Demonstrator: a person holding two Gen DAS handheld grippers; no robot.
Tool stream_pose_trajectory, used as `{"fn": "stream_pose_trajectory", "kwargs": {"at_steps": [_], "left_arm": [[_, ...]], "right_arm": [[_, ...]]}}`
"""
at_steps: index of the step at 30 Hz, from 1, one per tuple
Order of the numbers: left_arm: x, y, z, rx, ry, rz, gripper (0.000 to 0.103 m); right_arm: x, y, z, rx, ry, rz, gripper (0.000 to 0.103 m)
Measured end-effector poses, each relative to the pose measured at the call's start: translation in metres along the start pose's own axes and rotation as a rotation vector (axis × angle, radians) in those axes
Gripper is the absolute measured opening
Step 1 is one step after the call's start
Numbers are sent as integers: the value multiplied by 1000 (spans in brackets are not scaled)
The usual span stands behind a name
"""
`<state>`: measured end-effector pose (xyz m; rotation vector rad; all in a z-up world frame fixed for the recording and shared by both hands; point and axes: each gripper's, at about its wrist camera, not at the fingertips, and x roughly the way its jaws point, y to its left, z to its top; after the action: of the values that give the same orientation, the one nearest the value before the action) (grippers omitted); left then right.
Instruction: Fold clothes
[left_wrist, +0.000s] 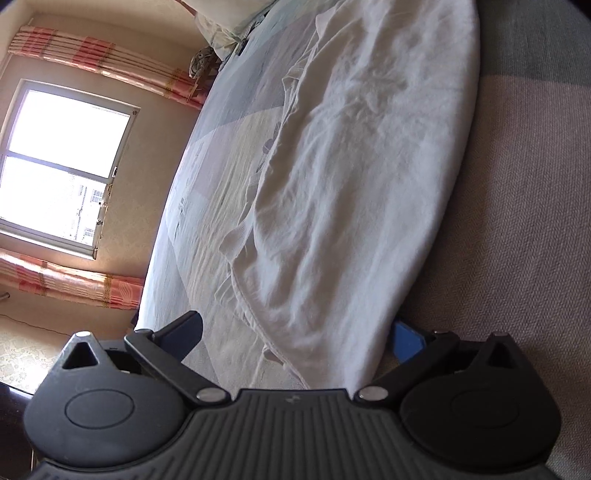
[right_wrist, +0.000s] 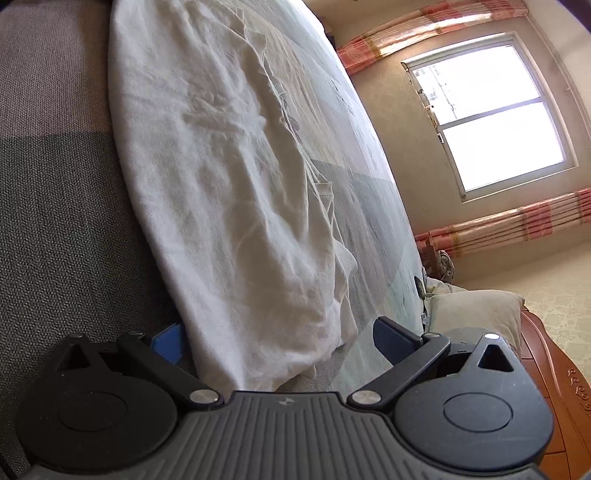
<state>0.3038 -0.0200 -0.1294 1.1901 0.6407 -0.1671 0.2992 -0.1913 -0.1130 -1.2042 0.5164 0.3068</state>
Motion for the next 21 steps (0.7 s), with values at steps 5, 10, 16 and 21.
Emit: {"fn": "stream_pose_trajectory", "kwargs": {"at_steps": [5, 10, 16, 21], "left_arm": [[1, -13, 37, 23, -122, -6, 102], [7, -14, 50, 56, -186, -15, 102], [18, -11, 13, 158, -82, 67, 102], [19, -23, 14, 257, -97, 113, 103]], "right_arm": [[7, 8, 31, -3, -82, -12, 103], [17, 11, 54, -14, -136, -14, 103], [23, -4, 24, -13, -70, -44, 103], [25, 1, 11, -90, -51, -84, 103]]}}
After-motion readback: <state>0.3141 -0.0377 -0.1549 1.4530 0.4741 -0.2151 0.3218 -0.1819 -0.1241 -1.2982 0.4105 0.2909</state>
